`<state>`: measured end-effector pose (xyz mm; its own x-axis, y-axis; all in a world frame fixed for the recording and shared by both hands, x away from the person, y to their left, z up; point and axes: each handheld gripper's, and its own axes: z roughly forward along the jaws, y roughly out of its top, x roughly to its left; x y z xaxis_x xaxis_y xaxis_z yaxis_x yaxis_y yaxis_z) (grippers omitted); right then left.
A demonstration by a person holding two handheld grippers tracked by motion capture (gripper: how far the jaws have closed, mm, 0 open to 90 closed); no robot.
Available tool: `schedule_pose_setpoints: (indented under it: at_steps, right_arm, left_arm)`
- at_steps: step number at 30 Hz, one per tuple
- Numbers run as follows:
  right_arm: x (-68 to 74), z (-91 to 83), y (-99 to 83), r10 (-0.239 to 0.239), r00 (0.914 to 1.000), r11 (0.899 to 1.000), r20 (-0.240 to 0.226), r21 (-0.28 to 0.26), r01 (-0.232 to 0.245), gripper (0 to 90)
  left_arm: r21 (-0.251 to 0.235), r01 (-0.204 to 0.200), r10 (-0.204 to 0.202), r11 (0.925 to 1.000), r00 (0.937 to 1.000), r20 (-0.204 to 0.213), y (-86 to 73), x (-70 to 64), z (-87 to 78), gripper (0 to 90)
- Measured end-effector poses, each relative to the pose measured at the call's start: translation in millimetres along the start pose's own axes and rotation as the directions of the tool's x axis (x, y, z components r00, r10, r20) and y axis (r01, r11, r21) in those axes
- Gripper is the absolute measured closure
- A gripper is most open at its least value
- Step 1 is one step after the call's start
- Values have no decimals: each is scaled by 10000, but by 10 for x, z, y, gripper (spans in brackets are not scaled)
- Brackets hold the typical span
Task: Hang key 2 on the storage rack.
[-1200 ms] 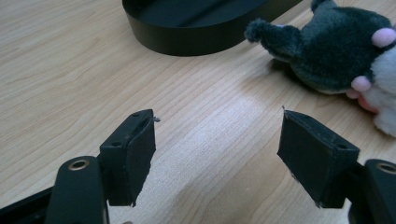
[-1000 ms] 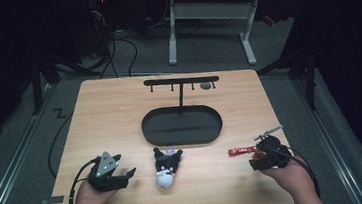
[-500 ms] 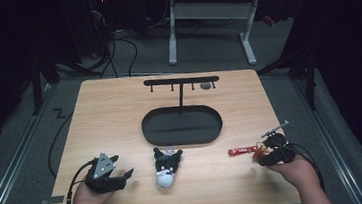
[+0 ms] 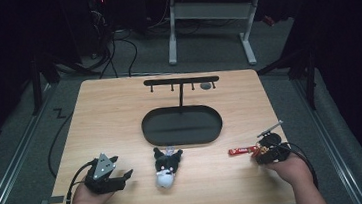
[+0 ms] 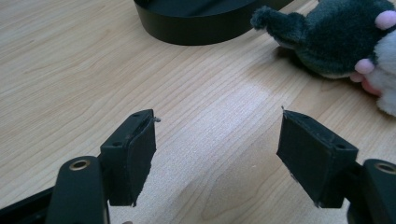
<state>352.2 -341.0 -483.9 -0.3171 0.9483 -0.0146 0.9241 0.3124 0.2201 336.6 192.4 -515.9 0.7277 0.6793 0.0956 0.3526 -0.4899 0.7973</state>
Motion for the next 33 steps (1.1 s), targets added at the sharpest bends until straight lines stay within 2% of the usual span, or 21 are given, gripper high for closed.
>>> schedule_pose_setpoints:
  at_steps: [7, 12, 13, 17, 25, 30, 33]
  right_arm:
    - [20, 19, 27, -125, 9999, 9999, -100, 58, 126, 641]
    - [45, 57, 59, -340, 9994, 9992, 100, 202, 338, 627]
    - [45, 62, 66, -369, 9993, 9992, -1, 142, 369, 629]
    - [74, 56, 88, -464, 9989, 9986, 91, 257, 461, 665]
    - [136, -166, 133, -372, 9993, 9993, 12, -37, 372, 669]
    - [193, -404, 177, -354, 9992, 9994, 210, -31, 355, 671]
    - [213, -483, 195, -367, 9991, 9993, 199, -95, 369, 671]
  left_arm:
    - [22, 48, -48, 10000, 10000, -54, -14, 0, -10, 282]
    - [118, 32, -31, 9999, 10000, -54, -25, 2, -20, 283]
    - [119, 36, -36, 9999, 10000, -53, -26, 2, -21, 283]
    - [133, 46, -45, 9999, 10000, -63, -26, 9, -26, 284]
    - [140, 66, -65, 9999, 9999, -83, -31, 7, -27, 286]
    - [132, 55, -53, 9999, 9999, -94, -25, 10, -40, 286]
    - [100, 63, -62, 9999, 9999, -90, -25, 10, -41, 286]
